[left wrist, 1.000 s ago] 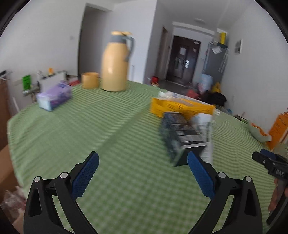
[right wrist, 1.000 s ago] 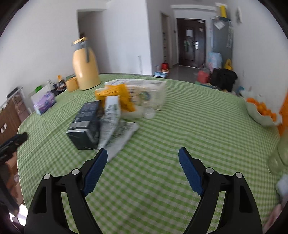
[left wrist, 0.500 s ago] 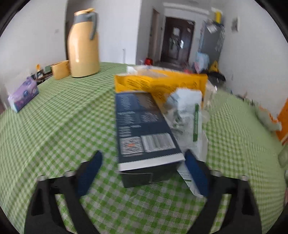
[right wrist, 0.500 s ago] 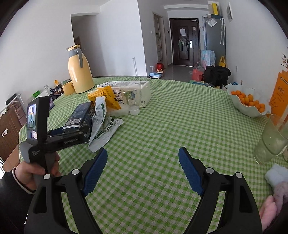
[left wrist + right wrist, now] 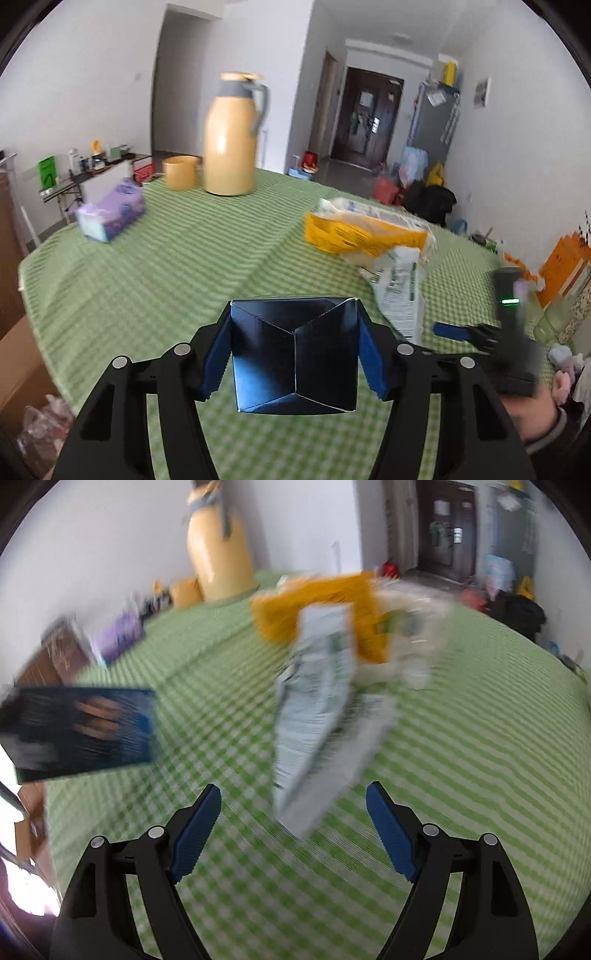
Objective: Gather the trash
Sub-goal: 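Grasp the dark blue box with the left tool while the right tool grasps the white paper packet, then carry blue box and paper packet into the cardboard box and open both tools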
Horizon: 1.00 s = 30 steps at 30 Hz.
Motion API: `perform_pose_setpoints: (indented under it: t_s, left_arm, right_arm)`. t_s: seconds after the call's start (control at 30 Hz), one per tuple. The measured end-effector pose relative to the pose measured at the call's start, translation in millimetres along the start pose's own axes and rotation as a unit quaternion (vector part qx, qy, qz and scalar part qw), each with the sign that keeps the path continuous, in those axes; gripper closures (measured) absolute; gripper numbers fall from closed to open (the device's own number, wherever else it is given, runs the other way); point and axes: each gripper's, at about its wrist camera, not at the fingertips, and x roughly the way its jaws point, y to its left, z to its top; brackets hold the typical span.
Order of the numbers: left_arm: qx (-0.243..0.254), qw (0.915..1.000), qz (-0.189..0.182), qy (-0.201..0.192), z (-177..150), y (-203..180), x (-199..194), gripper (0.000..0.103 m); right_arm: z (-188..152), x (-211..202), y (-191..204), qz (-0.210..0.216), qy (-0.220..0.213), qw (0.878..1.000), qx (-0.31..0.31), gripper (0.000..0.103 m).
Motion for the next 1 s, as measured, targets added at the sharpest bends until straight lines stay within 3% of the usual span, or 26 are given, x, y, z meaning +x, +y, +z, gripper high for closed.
perform_pose_setpoints:
  t_s: [0.03, 0.1, 0.13, 0.2, 0.3, 0.43, 0.5, 0.6, 0.7, 0.8, 0.87, 1.0]
  left_arm:
    - [-0.004, 0.9999, 0.008, -0.007, -1, 8, -9, 0.045]
    - [-0.024, 0.9989, 0.034, -0.023, -4, 32, -32, 0.046]
    - [-0.034, 0.9981, 0.042, -0.030, -7, 44, -46, 0.046]
    - [-0.053, 0.9956, 0.066, -0.042, -12, 66, -67, 0.046]
    - [-0.090, 0.9884, 0.108, -0.058, -27, 114, -106, 0.046]
    - [-0.157, 0.9688, 0.182, -0.059, -53, 195, -150, 0.046]
    - [-0.180, 0.9593, 0.210, -0.055, -65, 224, -166, 0.046]
    - [-0.208, 0.9449, 0.246, -0.057, -83, 264, -192, 0.046]
    - [-0.218, 0.9386, 0.261, -0.057, -94, 282, -206, 0.046]
    - [-0.237, 0.9315, 0.271, -0.053, -106, 299, -216, 0.046]
    - [-0.249, 0.9271, 0.276, -0.049, -113, 309, -219, 0.046]
    - [-0.260, 0.9223, 0.284, -0.039, -124, 326, -215, 0.046]
  right_arm:
    - [3, 7, 5, -0.014, 0.008, 1.000, -0.013, 0.042]
    - [11, 14, 12, -0.042, 0.007, 0.999, -0.025, 0.069]
    - [14, 14, 12, -0.039, 0.006, 0.999, -0.021, 0.070]
    - [21, 7, 19, -0.026, -0.006, 0.999, -0.021, 0.087]
    - [26, -13, 48, 0.002, -0.028, 0.998, -0.048, 0.096]
    - [27, -40, 123, 0.079, -0.056, 0.990, -0.107, 0.098]
    - [26, -52, 175, 0.146, -0.059, 0.977, -0.141, 0.098]
    - [18, -61, 252, 0.254, -0.038, 0.947, -0.194, 0.098]
    - [9, -51, 339, 0.322, 0.003, 0.911, -0.259, 0.098]
    - [4, -23, 408, 0.330, 0.050, 0.892, -0.305, 0.097]
    - [-1, -1, 445, 0.304, 0.072, 0.890, -0.333, 0.098]
    - [-1, 24, 471, 0.283, 0.089, 0.887, -0.352, 0.099]
